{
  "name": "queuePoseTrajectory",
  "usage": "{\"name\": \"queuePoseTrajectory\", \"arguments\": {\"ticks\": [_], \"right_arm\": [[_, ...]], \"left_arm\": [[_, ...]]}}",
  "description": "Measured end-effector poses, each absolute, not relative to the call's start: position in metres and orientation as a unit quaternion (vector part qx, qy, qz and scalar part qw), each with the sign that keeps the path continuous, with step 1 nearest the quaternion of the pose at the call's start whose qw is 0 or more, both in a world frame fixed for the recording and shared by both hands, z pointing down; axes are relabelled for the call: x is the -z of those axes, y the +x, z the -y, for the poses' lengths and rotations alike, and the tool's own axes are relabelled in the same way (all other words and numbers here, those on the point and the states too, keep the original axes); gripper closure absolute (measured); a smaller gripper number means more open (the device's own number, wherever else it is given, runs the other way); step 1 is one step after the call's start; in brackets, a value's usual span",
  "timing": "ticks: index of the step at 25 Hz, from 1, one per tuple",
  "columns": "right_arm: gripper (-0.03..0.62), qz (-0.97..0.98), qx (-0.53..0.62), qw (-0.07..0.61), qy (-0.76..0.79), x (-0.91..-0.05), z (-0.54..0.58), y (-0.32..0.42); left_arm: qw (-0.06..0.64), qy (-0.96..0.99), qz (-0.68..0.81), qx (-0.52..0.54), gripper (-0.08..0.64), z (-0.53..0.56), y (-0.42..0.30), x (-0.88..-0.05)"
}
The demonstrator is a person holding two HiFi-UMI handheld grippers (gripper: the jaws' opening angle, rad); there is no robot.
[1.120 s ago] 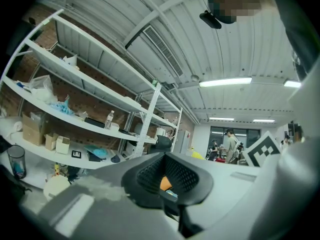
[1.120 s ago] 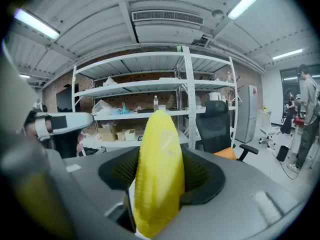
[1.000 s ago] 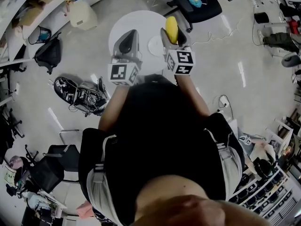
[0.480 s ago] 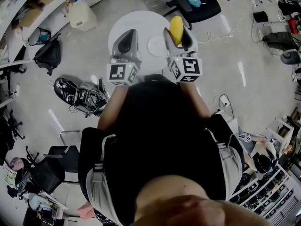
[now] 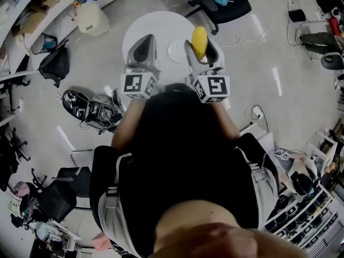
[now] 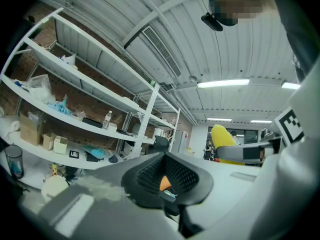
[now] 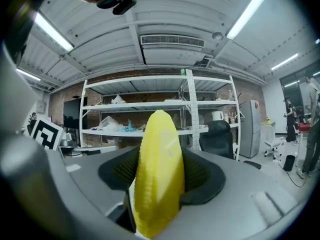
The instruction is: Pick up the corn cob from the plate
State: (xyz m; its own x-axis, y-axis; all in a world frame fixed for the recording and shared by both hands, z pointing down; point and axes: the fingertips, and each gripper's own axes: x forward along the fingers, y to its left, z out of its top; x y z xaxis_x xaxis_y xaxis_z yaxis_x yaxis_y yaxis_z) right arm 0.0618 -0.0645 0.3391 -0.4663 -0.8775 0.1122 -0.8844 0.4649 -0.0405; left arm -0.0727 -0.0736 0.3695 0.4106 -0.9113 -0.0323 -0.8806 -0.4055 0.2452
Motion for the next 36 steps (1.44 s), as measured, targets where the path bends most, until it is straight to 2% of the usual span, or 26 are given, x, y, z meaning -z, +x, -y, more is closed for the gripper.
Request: {"name": "queuePoseTrajectory", "arguments": {"ticks": [36], "right_arm": [[0.341,0.858,-0.059,0.038,0.509,-0.347,0.055,0.06]], "left_arm": [[0.093,0.842,0.525,0.076,0.56,0.069,-0.066,-0.373]]}}
